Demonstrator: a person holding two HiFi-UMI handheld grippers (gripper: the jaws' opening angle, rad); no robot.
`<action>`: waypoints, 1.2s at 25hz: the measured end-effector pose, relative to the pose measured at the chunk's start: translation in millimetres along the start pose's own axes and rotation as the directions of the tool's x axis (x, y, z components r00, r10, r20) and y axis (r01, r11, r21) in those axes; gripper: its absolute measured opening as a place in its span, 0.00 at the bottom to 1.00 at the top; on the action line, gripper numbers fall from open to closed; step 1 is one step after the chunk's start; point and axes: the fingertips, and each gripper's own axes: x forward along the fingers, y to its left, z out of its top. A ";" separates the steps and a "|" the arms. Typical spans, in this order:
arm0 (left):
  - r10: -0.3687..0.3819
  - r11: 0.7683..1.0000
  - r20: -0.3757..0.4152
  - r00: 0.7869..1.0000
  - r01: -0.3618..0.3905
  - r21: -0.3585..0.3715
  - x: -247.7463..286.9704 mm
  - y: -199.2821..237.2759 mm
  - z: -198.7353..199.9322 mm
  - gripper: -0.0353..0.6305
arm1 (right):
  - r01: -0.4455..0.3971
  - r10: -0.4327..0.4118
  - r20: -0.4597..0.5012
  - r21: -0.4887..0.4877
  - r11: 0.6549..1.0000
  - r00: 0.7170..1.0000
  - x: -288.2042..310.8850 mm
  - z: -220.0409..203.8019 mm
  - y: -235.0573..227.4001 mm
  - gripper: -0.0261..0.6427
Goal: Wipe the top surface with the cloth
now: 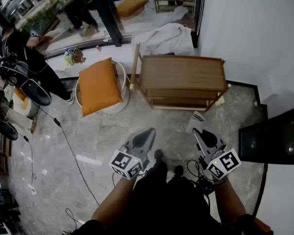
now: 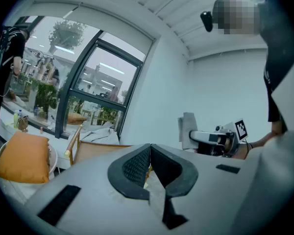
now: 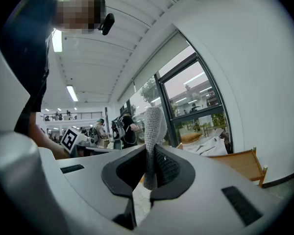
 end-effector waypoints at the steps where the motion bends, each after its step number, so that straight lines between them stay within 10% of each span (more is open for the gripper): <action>1: -0.009 1.000 0.004 1.000 0.009 0.016 5.2 -5.8 -1.3 0.07 | 0.002 -0.003 0.010 0.004 1.000 1.000 1.1 -0.3 -6.7 0.09; 13: -0.143 0.985 0.101 0.984 0.132 0.109 -1.0 -56.3 13.4 0.07 | 0.011 -0.006 0.055 -0.078 0.997 0.998 -20.6 18.5 18.7 0.09; 30: -0.053 0.995 0.134 0.990 0.041 0.091 -15.0 -37.9 15.2 0.07 | -0.033 0.037 0.038 -0.105 0.994 0.999 -24.6 24.7 23.8 0.09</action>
